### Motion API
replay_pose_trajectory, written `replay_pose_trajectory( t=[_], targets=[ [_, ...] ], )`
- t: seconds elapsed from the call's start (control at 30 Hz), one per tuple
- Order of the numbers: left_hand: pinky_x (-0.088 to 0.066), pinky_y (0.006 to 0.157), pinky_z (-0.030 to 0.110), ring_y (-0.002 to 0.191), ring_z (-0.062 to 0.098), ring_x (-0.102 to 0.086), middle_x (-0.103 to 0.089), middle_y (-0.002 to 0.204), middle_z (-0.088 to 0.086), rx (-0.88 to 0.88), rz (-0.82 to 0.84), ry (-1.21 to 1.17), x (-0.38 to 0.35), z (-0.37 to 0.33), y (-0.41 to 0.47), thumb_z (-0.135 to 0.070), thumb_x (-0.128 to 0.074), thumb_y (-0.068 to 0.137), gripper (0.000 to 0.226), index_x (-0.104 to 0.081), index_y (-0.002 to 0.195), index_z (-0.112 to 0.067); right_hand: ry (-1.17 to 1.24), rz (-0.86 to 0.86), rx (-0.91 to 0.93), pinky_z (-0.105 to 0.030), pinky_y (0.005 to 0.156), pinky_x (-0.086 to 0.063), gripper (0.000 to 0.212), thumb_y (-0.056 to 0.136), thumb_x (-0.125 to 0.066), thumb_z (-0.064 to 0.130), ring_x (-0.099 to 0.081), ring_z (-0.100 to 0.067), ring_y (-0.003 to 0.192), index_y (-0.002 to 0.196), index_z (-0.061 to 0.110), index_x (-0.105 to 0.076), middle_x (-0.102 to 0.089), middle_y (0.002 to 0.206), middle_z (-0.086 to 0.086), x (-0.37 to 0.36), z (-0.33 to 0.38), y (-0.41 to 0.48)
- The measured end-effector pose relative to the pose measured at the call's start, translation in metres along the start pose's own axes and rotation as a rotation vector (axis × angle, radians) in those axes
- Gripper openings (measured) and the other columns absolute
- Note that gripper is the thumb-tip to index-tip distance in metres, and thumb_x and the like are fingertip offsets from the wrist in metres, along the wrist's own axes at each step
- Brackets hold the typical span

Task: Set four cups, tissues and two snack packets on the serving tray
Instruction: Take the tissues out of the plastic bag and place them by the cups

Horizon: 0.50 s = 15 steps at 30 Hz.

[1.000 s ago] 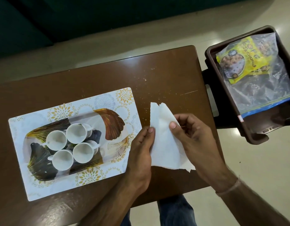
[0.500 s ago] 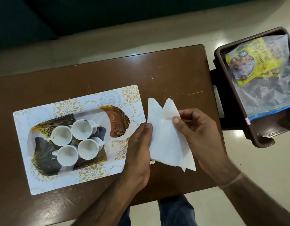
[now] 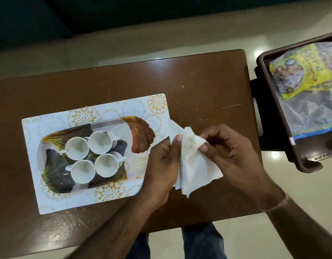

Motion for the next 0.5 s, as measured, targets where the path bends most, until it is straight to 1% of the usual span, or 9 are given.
replay_pose_trajectory(
  t=[0.07, 0.13, 0.2, 0.23, 0.3, 0.37, 0.4, 0.43, 0.5],
  targets=[
    [-0.061, 0.086, 0.048, 0.091, 0.021, -0.075, -0.079, 0.096, 0.0, -0.044, 0.044, 0.018, -0.002, 0.001, 0.0, -0.026, -0.053, 0.104, 0.022, -0.075, 0.1, -0.026, -0.066, 0.058, -0.009, -0.009, 0.071, -0.05, 0.017, 0.093, -0.066, 0.019, -0.064, -0.002, 0.097, 0.104, 0.032, -0.064, -0.067, 0.102, 0.023, -0.005, 0.0, 0.006],
    [-0.061, 0.085, 0.039, 0.095, 0.018, -0.074, -0.079, 0.102, -0.003, -0.05, 0.08, -0.011, -0.002, 0.002, -0.001, -0.028, -0.051, 0.096, 0.024, -0.074, 0.104, -0.032, -0.133, 0.069, -0.002, -0.008, 0.072, -0.047, 0.014, 0.095, -0.065, 0.021, -0.064, -0.002, 0.096, 0.107, 0.027, -0.067, -0.068, 0.1, 0.019, -0.008, 0.0, 0.012],
    [-0.06, 0.083, 0.033, 0.093, 0.013, -0.074, -0.079, 0.097, -0.01, -0.029, 0.084, -0.042, 0.001, 0.004, -0.002, -0.036, -0.048, 0.089, 0.028, -0.076, 0.094, -0.041, -0.243, 0.043, 0.03, -0.005, 0.072, -0.042, 0.015, 0.094, -0.065, 0.025, -0.059, 0.004, 0.092, 0.109, 0.023, -0.069, -0.063, 0.099, 0.018, -0.01, 0.001, 0.015],
    [-0.059, 0.084, 0.034, 0.093, 0.012, -0.074, -0.079, 0.097, -0.013, -0.02, 0.084, -0.051, 0.003, 0.005, -0.002, -0.041, -0.048, 0.089, 0.029, -0.077, 0.091, -0.045, -0.286, 0.022, 0.035, -0.004, 0.072, -0.04, 0.016, 0.094, -0.065, 0.026, -0.057, 0.005, 0.089, 0.109, 0.022, -0.07, -0.06, 0.099, 0.016, -0.011, 0.0, 0.015],
    [-0.059, 0.088, 0.039, 0.096, 0.012, -0.074, -0.078, 0.1, -0.014, 0.001, 0.097, -0.081, 0.004, 0.007, -0.002, -0.058, -0.046, 0.089, 0.03, -0.076, 0.092, -0.052, -0.338, -0.021, 0.009, -0.003, 0.07, -0.039, 0.017, 0.093, -0.066, 0.029, -0.055, 0.006, 0.087, 0.109, 0.022, -0.069, -0.06, 0.102, 0.013, -0.012, -0.003, 0.014],
    [-0.06, 0.09, 0.041, 0.101, 0.012, -0.074, -0.077, 0.105, -0.014, 0.041, 0.114, -0.144, 0.005, 0.009, -0.004, -0.079, -0.044, 0.08, 0.04, -0.073, 0.096, -0.056, -0.38, -0.04, -0.035, -0.003, 0.068, -0.038, 0.021, 0.092, -0.066, 0.033, -0.054, 0.007, 0.087, 0.111, 0.024, -0.066, -0.061, 0.107, 0.012, -0.016, -0.004, 0.012],
    [-0.06, 0.09, 0.04, 0.103, 0.013, -0.073, -0.077, 0.107, -0.014, 0.05, 0.119, -0.159, 0.005, 0.011, -0.004, -0.082, -0.046, 0.076, 0.043, -0.072, 0.098, -0.056, -0.391, -0.058, -0.048, -0.004, 0.07, -0.038, 0.024, 0.091, -0.067, 0.034, -0.055, 0.006, 0.087, 0.113, 0.023, -0.065, -0.061, 0.11, 0.011, -0.018, -0.004, 0.012],
    [-0.06, 0.089, 0.04, 0.103, 0.014, -0.073, -0.077, 0.108, -0.012, 0.046, 0.113, -0.153, 0.006, 0.01, -0.004, -0.079, -0.05, 0.077, 0.042, -0.073, 0.101, -0.052, -0.392, -0.09, -0.054, -0.006, 0.073, -0.04, 0.027, 0.09, -0.069, 0.033, -0.055, 0.003, 0.087, 0.114, 0.021, -0.063, -0.061, 0.112, 0.007, -0.019, -0.003, 0.011],
    [-0.06, 0.083, 0.035, 0.098, 0.014, -0.074, -0.078, 0.103, -0.008, 0.014, 0.072, -0.104, 0.007, 0.008, -0.003, -0.061, -0.056, 0.087, 0.029, -0.076, 0.1, -0.044, -0.425, -0.162, -0.042, -0.016, 0.078, -0.047, 0.031, 0.089, -0.07, 0.032, -0.055, -0.005, 0.092, 0.114, 0.017, -0.061, -0.059, 0.115, -0.001, -0.021, 0.001, 0.006]
  ],
)
Point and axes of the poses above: each hand's wrist, its own y-axis towards the middle knuckle, its own x-axis out of the back of the hand, z = x × y, the point moved 5 cm from there along y, towards the middle knuckle
